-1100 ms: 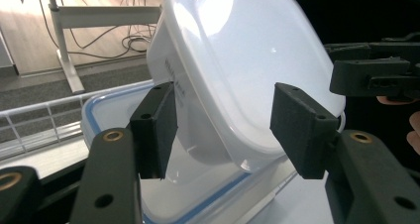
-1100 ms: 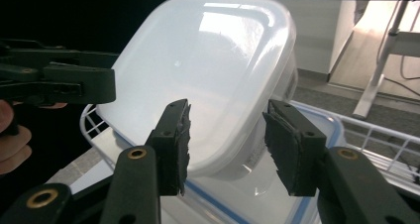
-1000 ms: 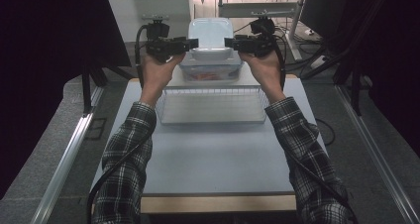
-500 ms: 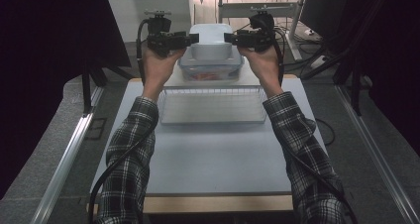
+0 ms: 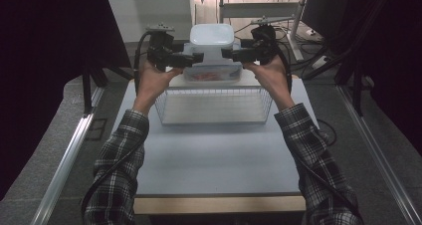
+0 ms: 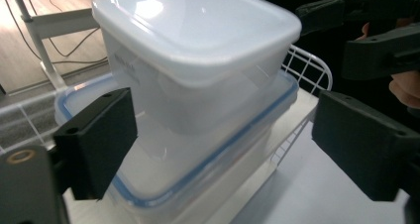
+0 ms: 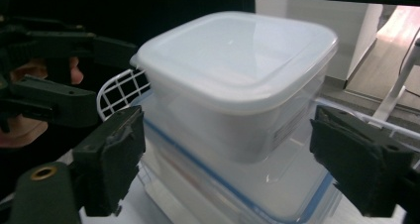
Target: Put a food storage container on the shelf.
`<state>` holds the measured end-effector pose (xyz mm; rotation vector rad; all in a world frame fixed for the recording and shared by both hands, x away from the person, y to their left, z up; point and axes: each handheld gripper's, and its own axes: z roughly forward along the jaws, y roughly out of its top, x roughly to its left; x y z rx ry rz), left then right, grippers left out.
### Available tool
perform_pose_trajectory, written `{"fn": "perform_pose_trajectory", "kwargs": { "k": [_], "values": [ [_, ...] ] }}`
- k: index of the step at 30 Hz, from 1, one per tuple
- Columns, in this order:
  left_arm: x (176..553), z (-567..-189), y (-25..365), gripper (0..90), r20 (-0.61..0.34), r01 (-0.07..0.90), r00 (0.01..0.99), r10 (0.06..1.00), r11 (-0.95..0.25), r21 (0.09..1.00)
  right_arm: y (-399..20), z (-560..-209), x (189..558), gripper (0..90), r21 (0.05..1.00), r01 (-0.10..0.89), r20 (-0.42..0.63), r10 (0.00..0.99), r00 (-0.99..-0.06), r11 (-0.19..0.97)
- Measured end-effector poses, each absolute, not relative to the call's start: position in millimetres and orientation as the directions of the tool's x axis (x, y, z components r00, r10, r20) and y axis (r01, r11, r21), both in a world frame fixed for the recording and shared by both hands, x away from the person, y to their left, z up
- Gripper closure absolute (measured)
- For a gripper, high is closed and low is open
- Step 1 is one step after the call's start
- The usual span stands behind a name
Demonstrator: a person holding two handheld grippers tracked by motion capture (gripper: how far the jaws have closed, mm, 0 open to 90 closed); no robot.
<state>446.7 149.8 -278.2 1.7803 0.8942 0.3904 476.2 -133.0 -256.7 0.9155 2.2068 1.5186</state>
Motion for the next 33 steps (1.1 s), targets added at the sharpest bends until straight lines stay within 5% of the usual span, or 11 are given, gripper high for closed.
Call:
{"fn": "perform_pose_trajectory", "kwargs": {
  "k": [33],
  "values": [
    [382.2, -336.7, 148.5, 3.7, -0.066, 0.331, 0.736, 0.674, -0.273, 0.903, -159.8, -313.9, 422.6, 6.8, 0.897, 0.314, 0.082, 0.584, -0.808, 0.309]
  ]
}}
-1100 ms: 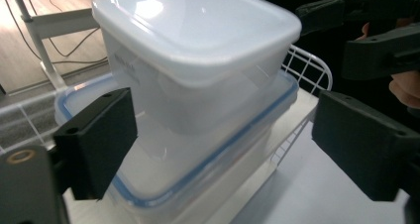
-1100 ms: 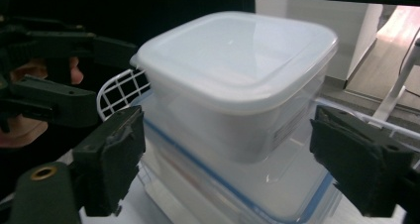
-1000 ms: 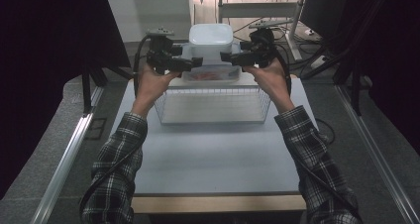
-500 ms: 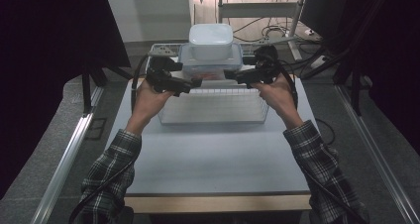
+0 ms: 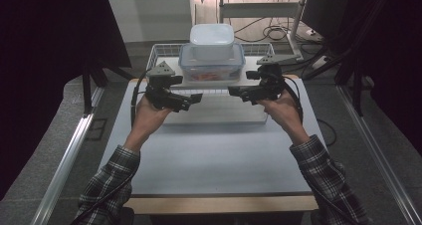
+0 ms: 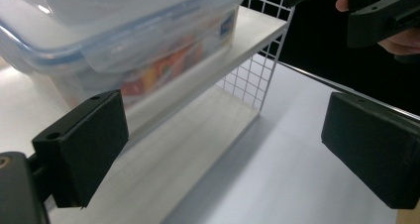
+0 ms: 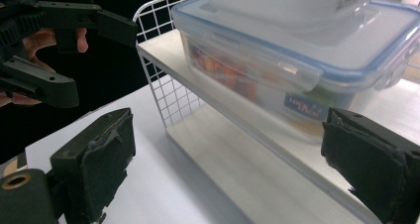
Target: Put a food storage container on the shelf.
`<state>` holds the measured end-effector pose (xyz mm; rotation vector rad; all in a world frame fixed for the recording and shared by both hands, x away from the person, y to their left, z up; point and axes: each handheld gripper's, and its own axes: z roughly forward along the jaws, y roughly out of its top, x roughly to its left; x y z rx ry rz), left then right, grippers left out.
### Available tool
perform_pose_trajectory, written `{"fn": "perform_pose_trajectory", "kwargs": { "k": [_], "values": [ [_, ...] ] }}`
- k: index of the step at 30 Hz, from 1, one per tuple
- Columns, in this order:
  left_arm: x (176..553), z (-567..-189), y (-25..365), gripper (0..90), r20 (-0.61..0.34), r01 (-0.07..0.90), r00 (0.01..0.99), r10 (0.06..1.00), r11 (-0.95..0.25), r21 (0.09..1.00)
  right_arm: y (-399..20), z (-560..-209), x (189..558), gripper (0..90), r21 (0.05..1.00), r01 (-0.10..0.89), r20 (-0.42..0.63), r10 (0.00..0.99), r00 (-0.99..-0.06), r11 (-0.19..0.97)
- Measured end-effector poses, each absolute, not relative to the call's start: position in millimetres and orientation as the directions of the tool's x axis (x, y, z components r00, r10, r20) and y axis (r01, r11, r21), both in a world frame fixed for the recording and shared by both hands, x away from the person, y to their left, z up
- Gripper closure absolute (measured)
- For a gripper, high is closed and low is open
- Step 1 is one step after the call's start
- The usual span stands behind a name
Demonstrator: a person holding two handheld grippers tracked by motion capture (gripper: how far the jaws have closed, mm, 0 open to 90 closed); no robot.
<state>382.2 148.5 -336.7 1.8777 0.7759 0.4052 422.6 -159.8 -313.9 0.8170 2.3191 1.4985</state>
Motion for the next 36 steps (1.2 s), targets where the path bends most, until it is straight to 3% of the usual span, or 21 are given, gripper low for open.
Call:
{"fn": "perform_pose_trajectory", "kwargs": {
  "k": [36],
  "values": [
    [354.4, -388.5, 161.2, 2.8, -0.078, 0.366, 0.714, 0.696, -0.276, 0.889, -183.4, -354.9, 402.0, 3.4, 0.883, 0.34, 0.086, 0.601, -0.795, 0.323]
  ]
}}
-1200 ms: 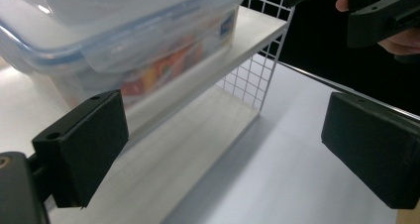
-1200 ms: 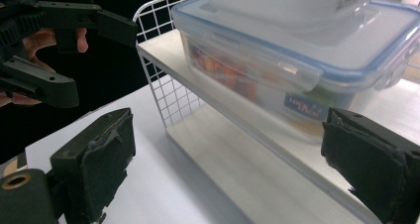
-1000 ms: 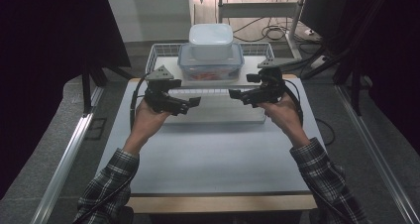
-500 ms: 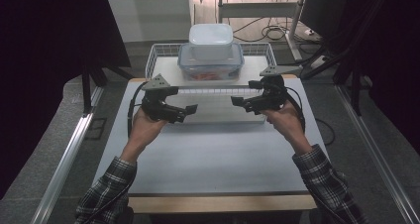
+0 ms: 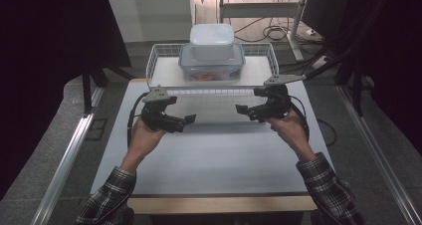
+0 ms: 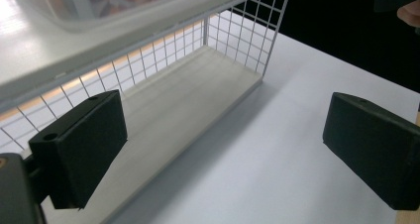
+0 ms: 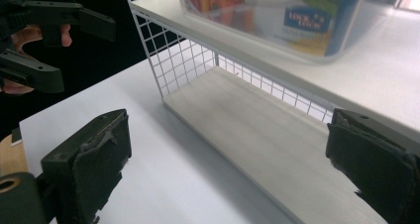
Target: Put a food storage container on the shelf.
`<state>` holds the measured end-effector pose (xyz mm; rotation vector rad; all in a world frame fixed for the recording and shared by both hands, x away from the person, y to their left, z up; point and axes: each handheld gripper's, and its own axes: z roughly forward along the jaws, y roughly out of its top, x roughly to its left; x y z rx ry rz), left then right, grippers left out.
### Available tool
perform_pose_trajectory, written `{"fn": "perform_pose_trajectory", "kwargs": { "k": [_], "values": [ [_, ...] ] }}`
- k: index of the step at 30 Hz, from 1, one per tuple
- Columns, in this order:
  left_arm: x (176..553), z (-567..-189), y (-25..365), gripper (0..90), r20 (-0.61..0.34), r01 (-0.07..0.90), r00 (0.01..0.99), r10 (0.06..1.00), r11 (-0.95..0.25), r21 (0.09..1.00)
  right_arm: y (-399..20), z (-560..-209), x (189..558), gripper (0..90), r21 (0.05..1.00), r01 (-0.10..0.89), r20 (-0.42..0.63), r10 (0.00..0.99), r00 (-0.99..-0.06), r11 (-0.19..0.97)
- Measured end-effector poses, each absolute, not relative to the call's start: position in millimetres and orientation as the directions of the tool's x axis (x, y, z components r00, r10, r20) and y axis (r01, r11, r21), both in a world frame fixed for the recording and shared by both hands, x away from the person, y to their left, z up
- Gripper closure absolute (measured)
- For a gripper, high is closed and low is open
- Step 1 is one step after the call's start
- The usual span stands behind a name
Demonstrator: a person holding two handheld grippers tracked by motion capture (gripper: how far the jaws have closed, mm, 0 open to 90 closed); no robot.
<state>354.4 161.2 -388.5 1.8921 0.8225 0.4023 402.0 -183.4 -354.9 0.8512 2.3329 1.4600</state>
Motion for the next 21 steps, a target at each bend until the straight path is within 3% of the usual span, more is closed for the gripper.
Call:
{"fn": "perform_pose_trajectory", "kwargs": {
  "k": [21],
  "values": [
    [339.5, -415.6, 166.0, 2.8, -0.068, 0.378, 0.699, 0.712, -0.287, 0.88, -188.8, -383.4, 389.9, 3.0, 0.865, 0.343, 0.055, 0.61, -0.791, 0.367]
  ]
}}
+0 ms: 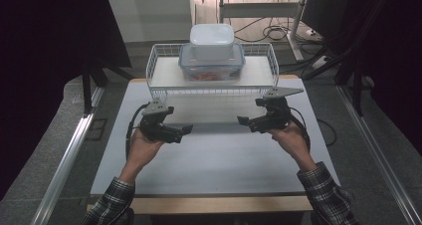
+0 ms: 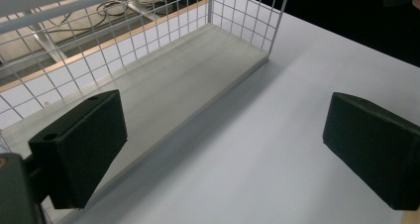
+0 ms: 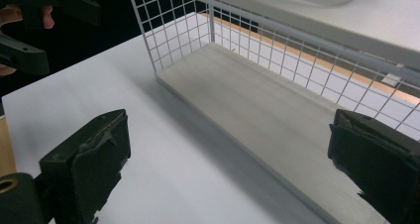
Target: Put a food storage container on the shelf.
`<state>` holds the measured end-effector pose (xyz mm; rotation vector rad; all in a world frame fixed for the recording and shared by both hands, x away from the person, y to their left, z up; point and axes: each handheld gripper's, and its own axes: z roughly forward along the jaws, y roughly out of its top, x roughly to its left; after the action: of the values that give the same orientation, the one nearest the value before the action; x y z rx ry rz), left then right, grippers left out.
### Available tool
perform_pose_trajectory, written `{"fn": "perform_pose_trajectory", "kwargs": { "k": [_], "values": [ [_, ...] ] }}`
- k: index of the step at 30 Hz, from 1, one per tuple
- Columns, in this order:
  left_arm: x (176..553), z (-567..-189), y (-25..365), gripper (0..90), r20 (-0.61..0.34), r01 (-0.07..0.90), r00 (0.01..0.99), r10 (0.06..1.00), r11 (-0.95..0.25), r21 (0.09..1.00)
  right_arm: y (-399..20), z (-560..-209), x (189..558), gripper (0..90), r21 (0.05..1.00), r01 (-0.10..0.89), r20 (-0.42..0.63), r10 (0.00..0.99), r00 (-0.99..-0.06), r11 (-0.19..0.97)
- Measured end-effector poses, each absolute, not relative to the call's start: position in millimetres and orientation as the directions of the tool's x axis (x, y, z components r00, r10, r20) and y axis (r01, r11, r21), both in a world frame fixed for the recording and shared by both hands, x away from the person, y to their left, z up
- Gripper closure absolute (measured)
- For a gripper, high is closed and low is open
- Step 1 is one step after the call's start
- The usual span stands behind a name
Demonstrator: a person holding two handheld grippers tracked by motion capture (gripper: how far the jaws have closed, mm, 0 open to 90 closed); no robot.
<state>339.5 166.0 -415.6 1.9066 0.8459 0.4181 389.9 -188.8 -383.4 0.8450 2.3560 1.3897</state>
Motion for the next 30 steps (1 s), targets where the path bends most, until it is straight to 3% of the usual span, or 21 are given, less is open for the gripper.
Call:
{"fn": "perform_pose_trajectory", "kwargs": {
  "k": [30],
  "values": [
    [318.0, -454.5, 165.5, 2.8, -0.092, 0.415, 0.686, 0.721, -0.285, 0.864, -206.6, -412.9, 369.6, 0.6, 0.858, 0.357, 0.056, 0.626, -0.778, 0.368]
  ]
}}
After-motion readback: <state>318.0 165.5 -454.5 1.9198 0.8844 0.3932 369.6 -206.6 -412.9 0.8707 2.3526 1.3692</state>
